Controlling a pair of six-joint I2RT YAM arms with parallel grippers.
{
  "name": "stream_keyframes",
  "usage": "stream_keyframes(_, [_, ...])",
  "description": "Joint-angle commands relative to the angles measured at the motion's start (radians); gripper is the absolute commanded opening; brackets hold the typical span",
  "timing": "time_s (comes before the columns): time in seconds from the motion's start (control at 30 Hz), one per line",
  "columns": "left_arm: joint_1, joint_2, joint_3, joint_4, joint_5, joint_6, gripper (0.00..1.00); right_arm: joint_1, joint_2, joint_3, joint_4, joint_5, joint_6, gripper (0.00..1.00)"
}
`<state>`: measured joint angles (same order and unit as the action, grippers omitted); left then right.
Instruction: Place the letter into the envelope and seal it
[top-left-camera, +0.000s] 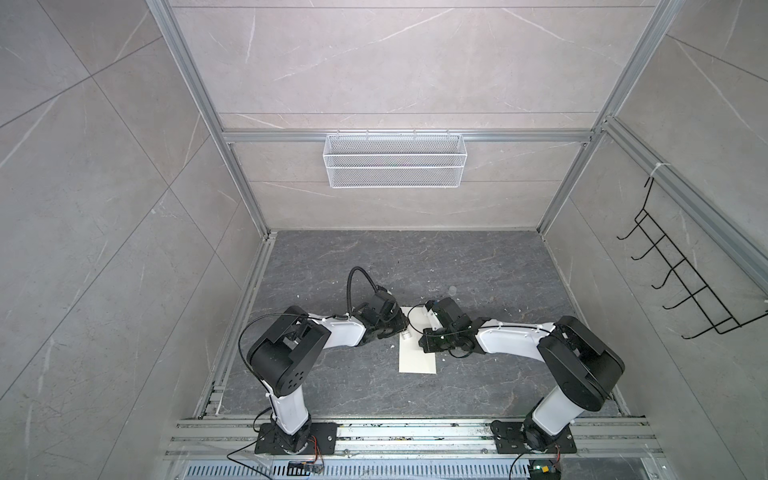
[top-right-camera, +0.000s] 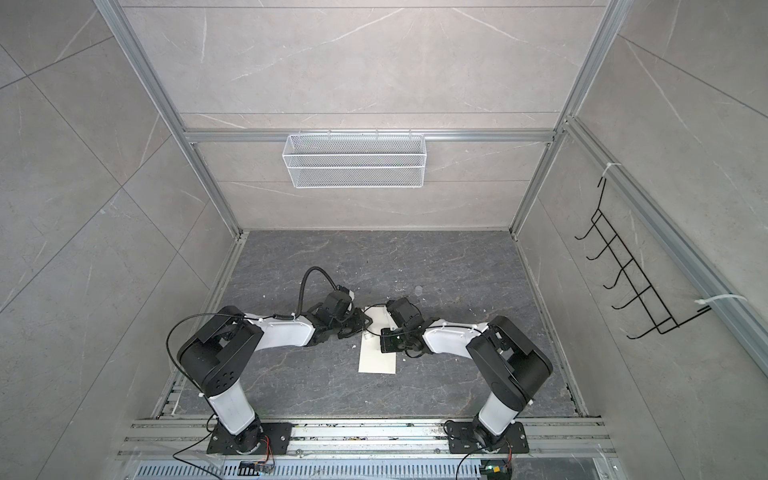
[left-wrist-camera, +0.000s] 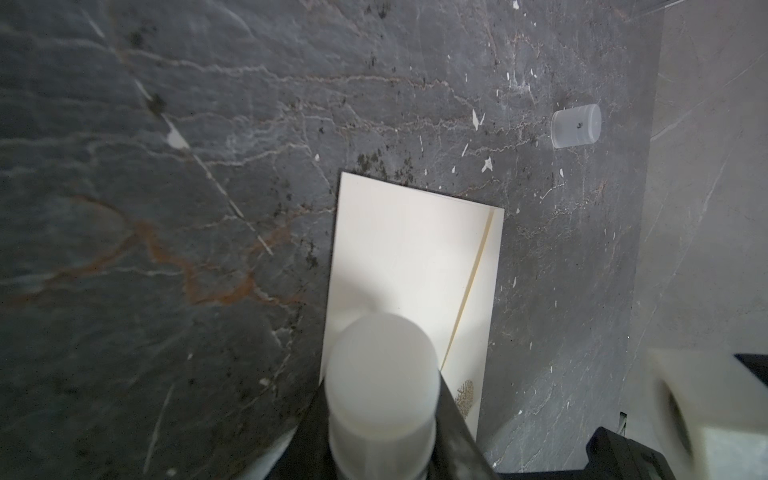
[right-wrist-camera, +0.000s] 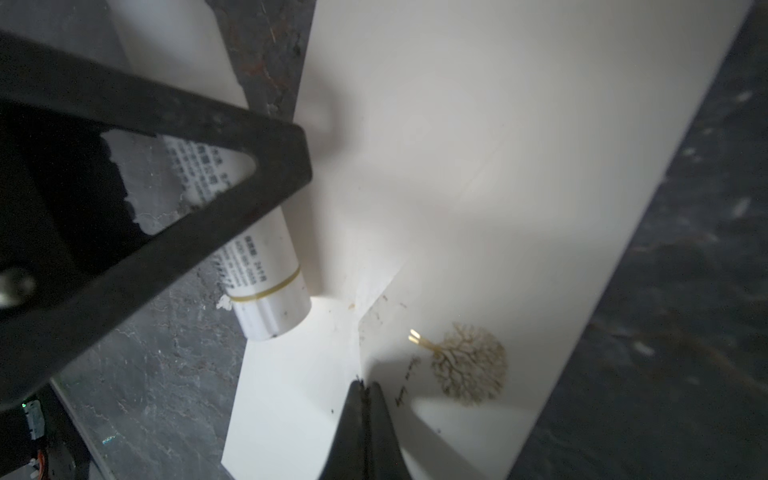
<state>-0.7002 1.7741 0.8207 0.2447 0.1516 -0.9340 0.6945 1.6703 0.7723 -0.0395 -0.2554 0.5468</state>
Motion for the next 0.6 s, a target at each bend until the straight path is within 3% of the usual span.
stream_keyframes(0.0, [0.005,0.021,0.011,-0.001,-0.041,0.018,0.00,-0.002,0.063,0.034,-0.113,0.069,0.003,0.00])
stream_keyframes(0.3, [0.004,0.017,0.008,-0.001,-0.044,0.020,0.00,-0.017,0.149,0.102,-0.103,0.049,0.014,0.00])
stream_keyframes(0.57, [0.005,0.015,0.004,0.001,-0.055,0.021,0.00,-0.019,0.051,-0.012,-0.105,0.014,-0.016,0.00])
